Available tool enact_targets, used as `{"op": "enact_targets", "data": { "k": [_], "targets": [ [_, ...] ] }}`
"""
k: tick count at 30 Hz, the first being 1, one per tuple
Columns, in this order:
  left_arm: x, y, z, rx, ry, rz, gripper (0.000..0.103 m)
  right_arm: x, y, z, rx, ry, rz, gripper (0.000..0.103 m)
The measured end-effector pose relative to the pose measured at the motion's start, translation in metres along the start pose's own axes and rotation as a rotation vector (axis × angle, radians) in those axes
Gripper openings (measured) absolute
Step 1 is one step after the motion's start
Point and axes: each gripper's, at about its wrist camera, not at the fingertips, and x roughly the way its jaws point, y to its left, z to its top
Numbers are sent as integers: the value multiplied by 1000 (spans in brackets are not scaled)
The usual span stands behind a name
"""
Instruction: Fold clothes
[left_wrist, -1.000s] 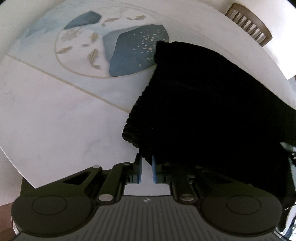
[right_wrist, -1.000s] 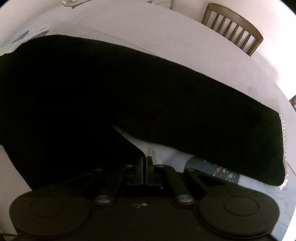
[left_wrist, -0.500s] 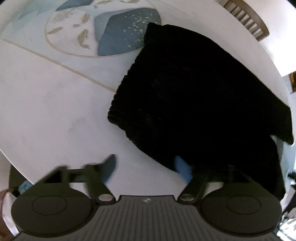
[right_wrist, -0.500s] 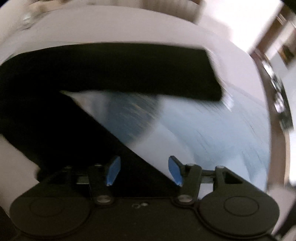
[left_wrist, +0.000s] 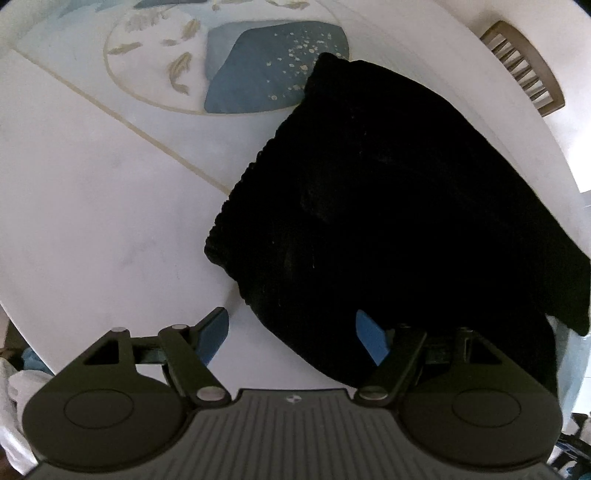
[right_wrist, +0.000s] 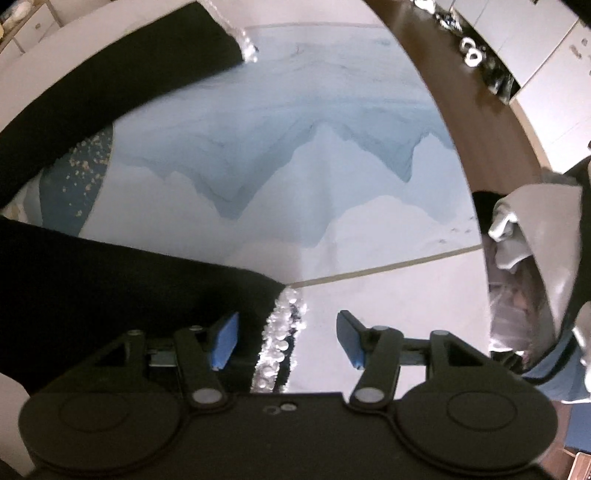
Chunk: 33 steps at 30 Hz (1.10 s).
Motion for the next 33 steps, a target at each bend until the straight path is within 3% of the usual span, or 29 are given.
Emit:
{"op": "enact_targets", "data": {
  "k": [5, 9, 17, 23, 27, 33],
  "targets": [
    [2, -7, -3, 24, -13, 45, 75, -2, 11, 0, -68, 4, 16, 103],
    [3, -12, -5, 44, -25, 82, 76, -6, 19, 9, -174, -14, -53, 103],
    [6, -21, -11, 82, -47, 153, 76, -2, 13, 40, -240, -57, -129, 103],
    [-4, -5, -20, 29, -59, 156, 76, 0, 8, 63, -283, -88, -177, 103],
    [-13, 5, -18, 11, -81, 125, 77, -22, -1, 60, -267, -77, -71, 103],
    [-6, 2, -6, 12, -89, 116, 77, -32, -7, 36, -221, -28, -15, 103]
  ]
}}
